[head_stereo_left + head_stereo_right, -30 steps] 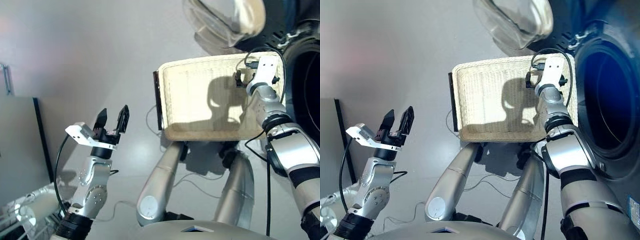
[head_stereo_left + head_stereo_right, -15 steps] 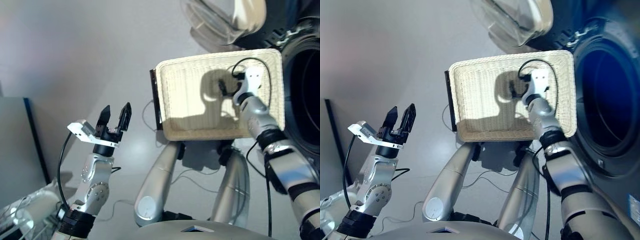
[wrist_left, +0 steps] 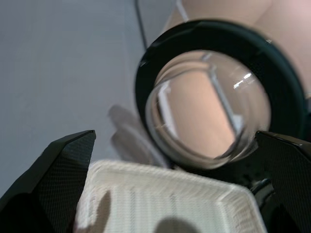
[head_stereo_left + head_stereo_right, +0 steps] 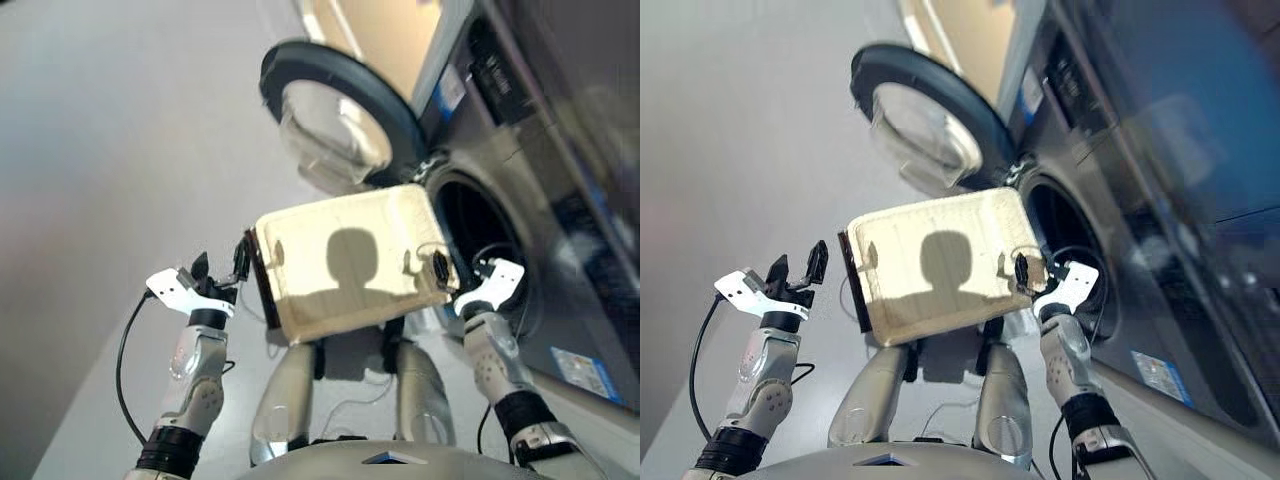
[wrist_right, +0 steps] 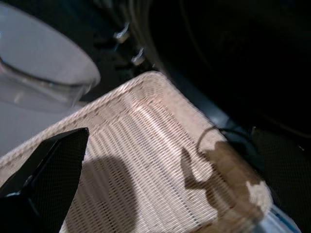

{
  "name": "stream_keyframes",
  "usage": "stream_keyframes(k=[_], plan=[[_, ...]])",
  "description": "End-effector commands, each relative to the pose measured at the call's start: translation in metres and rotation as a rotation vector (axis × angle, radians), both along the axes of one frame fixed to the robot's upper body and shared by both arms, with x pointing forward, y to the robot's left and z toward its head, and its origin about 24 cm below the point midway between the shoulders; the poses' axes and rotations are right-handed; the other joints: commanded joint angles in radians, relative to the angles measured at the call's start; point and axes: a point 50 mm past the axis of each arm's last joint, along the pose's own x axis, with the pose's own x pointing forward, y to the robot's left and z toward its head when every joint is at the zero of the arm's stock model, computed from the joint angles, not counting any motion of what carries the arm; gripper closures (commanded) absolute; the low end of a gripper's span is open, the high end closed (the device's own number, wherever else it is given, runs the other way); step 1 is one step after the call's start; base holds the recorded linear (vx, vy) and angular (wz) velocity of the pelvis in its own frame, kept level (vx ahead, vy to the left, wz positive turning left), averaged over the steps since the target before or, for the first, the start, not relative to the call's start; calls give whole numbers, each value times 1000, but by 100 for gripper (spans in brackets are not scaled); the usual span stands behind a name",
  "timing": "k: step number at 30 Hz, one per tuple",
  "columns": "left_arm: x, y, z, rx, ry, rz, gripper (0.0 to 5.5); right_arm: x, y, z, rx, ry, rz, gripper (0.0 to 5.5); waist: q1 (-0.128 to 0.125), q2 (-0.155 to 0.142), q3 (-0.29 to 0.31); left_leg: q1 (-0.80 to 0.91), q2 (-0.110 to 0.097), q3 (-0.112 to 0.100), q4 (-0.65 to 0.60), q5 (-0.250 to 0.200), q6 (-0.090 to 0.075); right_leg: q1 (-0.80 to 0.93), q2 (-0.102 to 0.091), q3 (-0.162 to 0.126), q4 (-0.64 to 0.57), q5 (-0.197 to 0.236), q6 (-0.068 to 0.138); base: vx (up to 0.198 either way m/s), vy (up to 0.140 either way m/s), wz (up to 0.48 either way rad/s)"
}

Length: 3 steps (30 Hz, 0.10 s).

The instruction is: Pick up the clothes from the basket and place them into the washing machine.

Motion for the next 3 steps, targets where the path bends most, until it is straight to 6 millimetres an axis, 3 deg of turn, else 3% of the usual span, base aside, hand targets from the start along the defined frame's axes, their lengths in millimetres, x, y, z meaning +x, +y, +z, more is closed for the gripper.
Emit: stream_keyframes(k=[1,2,3], plan=[[-12,16,-2,81,10,49,0,-10,5,4,-4,-46,16,0,-28,-29,-87,33,-4,21,-72,65,-31,100,-21,-1,-201,144,81,141,25,-118],[-15,18,-6,101,31,51,0,-17,6,-1,4,-22,16,0,-33,-32,-103,56,-2,30,-91,68,-33,118,-14,0,-219,147,83,182,33,-104],[-19,19,-9,114,53,49,0,-22,8,-4,21,-6,19,0,-36,-35,-114,79,0,35,-113,72,-34,133,-8,0,-234,151,84,98,12,-57]])
